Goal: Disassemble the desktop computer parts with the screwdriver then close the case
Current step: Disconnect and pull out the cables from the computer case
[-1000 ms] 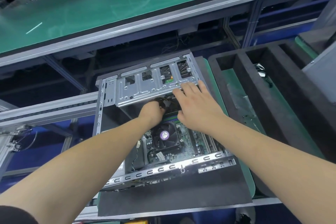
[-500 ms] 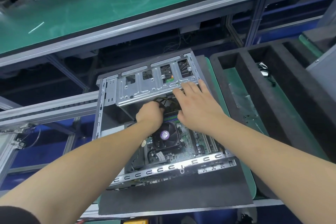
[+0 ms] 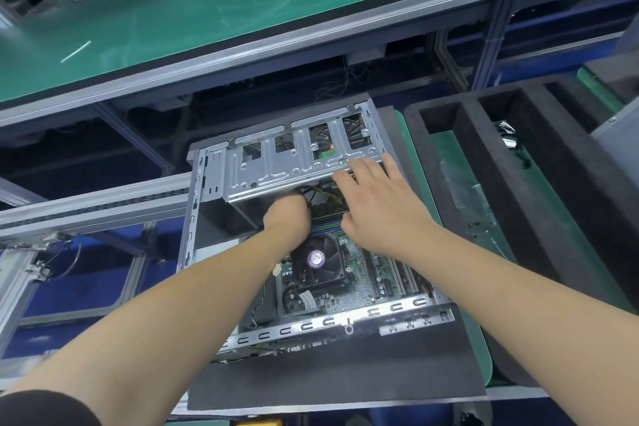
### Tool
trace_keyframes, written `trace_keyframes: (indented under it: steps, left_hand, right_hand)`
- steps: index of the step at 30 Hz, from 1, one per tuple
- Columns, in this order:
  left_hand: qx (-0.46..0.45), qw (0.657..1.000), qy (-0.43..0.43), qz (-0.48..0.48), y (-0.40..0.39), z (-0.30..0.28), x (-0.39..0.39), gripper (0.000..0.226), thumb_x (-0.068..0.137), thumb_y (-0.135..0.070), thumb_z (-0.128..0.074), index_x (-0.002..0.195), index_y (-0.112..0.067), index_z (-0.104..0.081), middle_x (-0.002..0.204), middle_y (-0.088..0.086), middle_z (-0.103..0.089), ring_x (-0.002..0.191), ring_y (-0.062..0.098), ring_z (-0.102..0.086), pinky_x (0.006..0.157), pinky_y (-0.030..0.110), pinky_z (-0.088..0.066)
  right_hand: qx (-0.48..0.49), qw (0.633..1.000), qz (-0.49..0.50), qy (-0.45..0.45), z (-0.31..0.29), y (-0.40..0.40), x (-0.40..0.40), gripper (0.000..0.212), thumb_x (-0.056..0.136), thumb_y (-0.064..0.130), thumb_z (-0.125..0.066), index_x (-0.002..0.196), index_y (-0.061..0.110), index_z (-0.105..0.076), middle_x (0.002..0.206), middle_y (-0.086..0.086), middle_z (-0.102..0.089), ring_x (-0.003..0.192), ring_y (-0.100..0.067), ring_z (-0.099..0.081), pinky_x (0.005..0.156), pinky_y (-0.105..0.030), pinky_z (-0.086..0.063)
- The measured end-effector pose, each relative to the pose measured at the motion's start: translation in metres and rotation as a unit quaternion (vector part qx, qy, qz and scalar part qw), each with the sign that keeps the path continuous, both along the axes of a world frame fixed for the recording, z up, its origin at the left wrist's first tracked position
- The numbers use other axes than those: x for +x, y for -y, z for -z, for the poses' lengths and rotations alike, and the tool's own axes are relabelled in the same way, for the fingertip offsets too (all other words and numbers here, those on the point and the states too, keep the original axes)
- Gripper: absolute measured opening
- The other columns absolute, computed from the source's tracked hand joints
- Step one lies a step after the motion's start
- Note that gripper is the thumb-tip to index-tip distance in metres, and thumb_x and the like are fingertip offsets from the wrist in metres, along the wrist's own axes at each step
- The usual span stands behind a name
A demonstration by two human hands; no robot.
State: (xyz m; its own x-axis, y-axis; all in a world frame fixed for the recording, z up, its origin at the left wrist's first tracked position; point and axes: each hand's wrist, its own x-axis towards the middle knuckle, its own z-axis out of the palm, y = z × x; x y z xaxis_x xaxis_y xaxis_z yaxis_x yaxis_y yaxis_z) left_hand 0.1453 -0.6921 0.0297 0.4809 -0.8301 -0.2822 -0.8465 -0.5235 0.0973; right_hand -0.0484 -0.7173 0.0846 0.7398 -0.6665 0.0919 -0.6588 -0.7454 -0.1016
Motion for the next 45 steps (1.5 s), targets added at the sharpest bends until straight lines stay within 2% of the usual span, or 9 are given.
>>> trace_keyframes:
  steps: [6, 13, 22, 24, 26, 31, 35, 39, 45]
  left_hand:
    - [-0.015, 1.0, 0.011, -0.018, -0.001, 0.006, -0.002, 0.021, 0.101, -0.016, -0.052, 0.11, -0.002, -0.065, 0.106, 0.018, -0.068, 0.1, 0.038, -0.067, 0.081, 0.04, -0.055]
    - [-0.028, 0.998, 0.031, 0.051, -0.002, 0.002, 0.004, 0.014, 0.097, -0.006, -0.054, 0.085, -0.011, -0.059, 0.091, 0.013, -0.064, 0.09, 0.035, -0.065, 0.07, 0.038, -0.048]
    - [0.03, 0.987, 0.058, 0.146, 0.0, -0.007, 0.004, 0.033, 0.092, 0.004, -0.05, 0.12, -0.012, -0.057, 0.112, 0.012, -0.067, 0.102, 0.036, -0.066, 0.074, 0.039, -0.048]
    - [0.028, 0.992, 0.032, 0.122, -0.001, -0.006, 0.006, 0.008, 0.097, -0.003, -0.052, 0.1, -0.009, -0.057, 0.098, 0.013, -0.065, 0.093, 0.035, -0.065, 0.071, 0.037, -0.046]
    - [0.012, 0.997, 0.0, 0.076, -0.002, -0.006, 0.006, 0.018, 0.101, -0.013, -0.052, 0.085, -0.007, -0.054, 0.085, 0.011, -0.058, 0.083, 0.032, -0.059, 0.07, 0.035, -0.043]
    - [-0.028, 0.991, -0.115, -0.053, 0.003, -0.012, 0.0, 0.03, 0.107, -0.02, -0.045, 0.106, 0.002, -0.066, 0.092, 0.012, -0.054, 0.095, 0.033, -0.06, 0.075, 0.031, -0.041]
    - [-0.088, 0.943, -0.266, -0.181, 0.001, -0.01, 0.001, 0.021, 0.096, -0.019, -0.063, 0.085, -0.003, -0.069, 0.089, 0.013, -0.069, 0.086, 0.03, -0.066, 0.077, 0.035, -0.054]
    - [-0.098, 0.898, -0.343, -0.258, 0.003, -0.011, 0.0, 0.033, 0.09, -0.015, -0.069, 0.058, -0.011, -0.064, 0.075, 0.01, -0.068, 0.072, 0.024, -0.059, 0.072, 0.033, -0.046]
    - [-0.146, 0.864, -0.361, -0.32, 0.011, 0.0, -0.001, 0.019, 0.094, -0.013, -0.063, 0.109, -0.001, -0.068, 0.097, 0.012, -0.072, 0.084, 0.026, -0.068, 0.062, 0.025, -0.055]
  right_hand:
    - [-0.006, 1.0, -0.003, -0.005, 0.0, -0.001, -0.001, 0.065, 0.092, 0.037, -0.057, 0.15, 0.015, -0.037, 0.155, -0.016, -0.041, 0.147, -0.034, -0.032, 0.125, -0.061, -0.015]
    - [-0.01, 1.0, 0.0, -0.019, -0.002, -0.001, 0.0, 0.064, 0.093, 0.036, -0.054, 0.15, 0.015, -0.037, 0.156, -0.017, -0.038, 0.148, -0.035, -0.03, 0.125, -0.061, -0.014]
    - [-0.01, 0.999, -0.003, -0.036, -0.002, -0.002, 0.001, 0.064, 0.093, 0.038, -0.054, 0.15, 0.015, -0.035, 0.157, -0.018, -0.036, 0.148, -0.036, -0.029, 0.125, -0.063, -0.014]
    - [-0.008, 0.999, -0.004, -0.036, -0.003, -0.002, 0.001, 0.064, 0.093, 0.038, -0.054, 0.149, 0.015, -0.036, 0.157, -0.018, -0.036, 0.148, -0.036, -0.029, 0.125, -0.063, -0.014]
    - [-0.008, 0.999, -0.003, -0.035, -0.003, -0.002, 0.001, 0.064, 0.093, 0.039, -0.054, 0.149, 0.016, -0.036, 0.157, -0.018, -0.036, 0.148, -0.036, -0.029, 0.125, -0.063, -0.014]
    - [-0.005, 0.999, -0.005, -0.036, -0.003, -0.002, 0.001, 0.063, 0.093, 0.04, -0.055, 0.149, 0.015, -0.038, 0.156, -0.018, -0.037, 0.148, -0.036, -0.029, 0.125, -0.063, -0.014]
    - [-0.004, 0.999, -0.004, -0.04, -0.004, -0.002, 0.001, 0.062, 0.093, 0.04, -0.054, 0.148, 0.015, -0.038, 0.156, -0.018, -0.037, 0.148, -0.036, -0.029, 0.125, -0.062, -0.013]
    - [-0.003, 0.999, -0.004, -0.039, -0.006, -0.002, 0.001, 0.061, 0.093, 0.04, -0.053, 0.147, 0.015, -0.039, 0.156, -0.018, -0.037, 0.147, -0.036, -0.029, 0.125, -0.061, -0.012]
    - [-0.001, 0.999, -0.006, -0.044, -0.006, -0.003, 0.001, 0.06, 0.093, 0.04, -0.053, 0.145, 0.015, -0.04, 0.155, -0.018, -0.037, 0.147, -0.036, -0.03, 0.125, -0.062, -0.013]
